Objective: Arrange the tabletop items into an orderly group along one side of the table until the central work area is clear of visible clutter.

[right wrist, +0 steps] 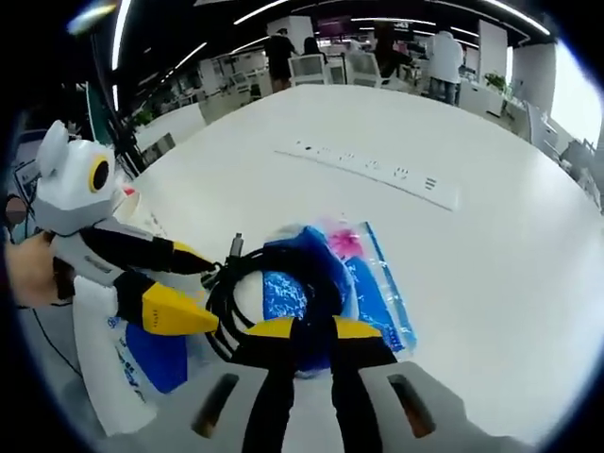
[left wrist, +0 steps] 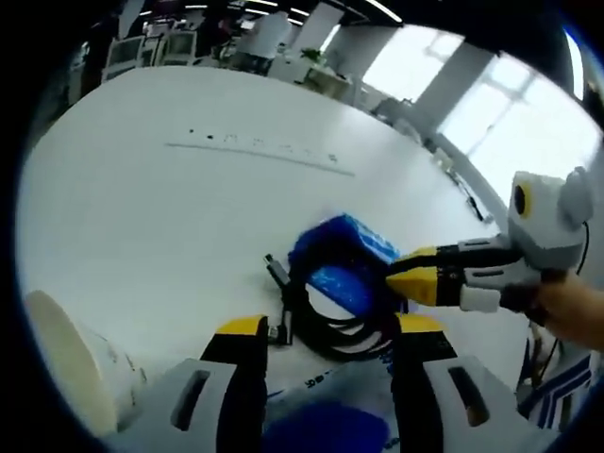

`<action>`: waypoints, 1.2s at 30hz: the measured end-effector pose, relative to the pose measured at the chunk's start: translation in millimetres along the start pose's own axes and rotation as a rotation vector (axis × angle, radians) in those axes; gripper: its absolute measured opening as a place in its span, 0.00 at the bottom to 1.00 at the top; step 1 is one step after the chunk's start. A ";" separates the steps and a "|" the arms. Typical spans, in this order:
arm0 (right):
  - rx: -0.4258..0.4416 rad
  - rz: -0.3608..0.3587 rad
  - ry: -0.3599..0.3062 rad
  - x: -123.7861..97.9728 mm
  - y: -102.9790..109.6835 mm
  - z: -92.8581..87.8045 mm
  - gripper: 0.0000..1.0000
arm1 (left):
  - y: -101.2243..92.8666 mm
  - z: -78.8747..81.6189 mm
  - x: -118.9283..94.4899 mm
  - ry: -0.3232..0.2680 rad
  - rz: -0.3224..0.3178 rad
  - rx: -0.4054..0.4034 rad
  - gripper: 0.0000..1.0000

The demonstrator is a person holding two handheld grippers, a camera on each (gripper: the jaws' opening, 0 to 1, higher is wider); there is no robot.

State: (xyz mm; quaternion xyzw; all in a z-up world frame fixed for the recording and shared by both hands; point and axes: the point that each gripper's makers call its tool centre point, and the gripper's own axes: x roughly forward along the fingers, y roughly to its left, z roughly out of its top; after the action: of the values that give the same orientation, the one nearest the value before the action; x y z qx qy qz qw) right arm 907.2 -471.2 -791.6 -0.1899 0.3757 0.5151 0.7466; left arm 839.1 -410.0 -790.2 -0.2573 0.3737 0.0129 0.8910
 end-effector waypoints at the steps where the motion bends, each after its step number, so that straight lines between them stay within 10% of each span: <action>1: -0.003 -0.006 0.003 1.1 -4.8 0.4 0.03 | 1.8 -0.3 -0.3 0.003 0.006 0.001 0.41; 7: 0.052 -0.003 -0.023 2.6 -6.3 1.2 0.02 | 23.4 -1.6 -1.2 0.005 0.096 0.017 0.06; 26: 0.210 0.027 -0.116 -7.4 -6.0 7.4 0.00 | 1.0 15.7 -15.7 -0.031 0.026 -0.053 0.00; 28: 0.253 0.136 -0.139 -9.7 15.2 15.2 0.00 | -15.0 21.4 -15.9 -0.044 -0.042 -0.077 0.00; 36: 0.114 0.129 -0.103 -2.3 47.0 16.4 0.00 | -30.0 9.8 -9.4 -0.003 -0.013 -0.023 0.00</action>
State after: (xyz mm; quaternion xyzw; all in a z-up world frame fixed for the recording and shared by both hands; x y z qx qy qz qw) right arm 869.9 -443.0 -774.4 -0.0959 0.3770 0.5489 0.7398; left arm 845.2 -429.8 -764.6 -0.2697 0.3705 0.0117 0.8887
